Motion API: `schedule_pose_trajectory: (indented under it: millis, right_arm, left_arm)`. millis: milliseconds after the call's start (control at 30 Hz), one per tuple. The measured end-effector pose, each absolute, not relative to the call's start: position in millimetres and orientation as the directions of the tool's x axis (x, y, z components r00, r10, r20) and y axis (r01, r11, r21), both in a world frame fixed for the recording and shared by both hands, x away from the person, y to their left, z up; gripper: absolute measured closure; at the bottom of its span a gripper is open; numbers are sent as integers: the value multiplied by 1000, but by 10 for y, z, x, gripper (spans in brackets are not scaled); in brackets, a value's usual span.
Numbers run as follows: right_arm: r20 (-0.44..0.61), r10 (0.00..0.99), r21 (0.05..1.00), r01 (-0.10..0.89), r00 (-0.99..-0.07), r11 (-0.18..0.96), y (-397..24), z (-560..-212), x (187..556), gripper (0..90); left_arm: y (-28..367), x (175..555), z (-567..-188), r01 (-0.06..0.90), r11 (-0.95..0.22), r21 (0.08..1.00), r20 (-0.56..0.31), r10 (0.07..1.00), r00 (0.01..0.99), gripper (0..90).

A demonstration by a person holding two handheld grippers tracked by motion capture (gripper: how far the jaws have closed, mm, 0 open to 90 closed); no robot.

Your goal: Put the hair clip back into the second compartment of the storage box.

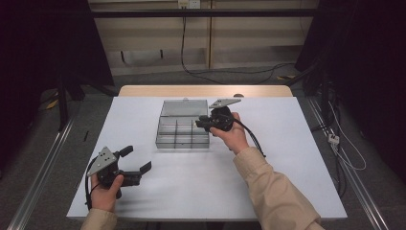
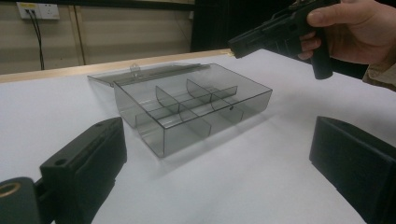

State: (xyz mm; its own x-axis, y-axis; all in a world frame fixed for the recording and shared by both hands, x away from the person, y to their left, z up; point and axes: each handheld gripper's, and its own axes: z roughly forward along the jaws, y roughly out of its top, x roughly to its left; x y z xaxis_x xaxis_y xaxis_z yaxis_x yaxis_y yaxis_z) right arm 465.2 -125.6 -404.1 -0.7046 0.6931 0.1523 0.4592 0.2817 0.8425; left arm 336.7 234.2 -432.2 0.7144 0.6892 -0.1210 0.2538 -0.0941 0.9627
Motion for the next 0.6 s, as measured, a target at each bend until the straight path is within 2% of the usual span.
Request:
schedule_pose_trajectory:
  millis: [600]
  right_arm:
    - [158, 687, 844, 459, -709, 279, -1202, -4064, 4715, 737]
  left_arm:
    - [2352, 3373, -4327, 252, -96, 963, -118, 692, 712, 38]
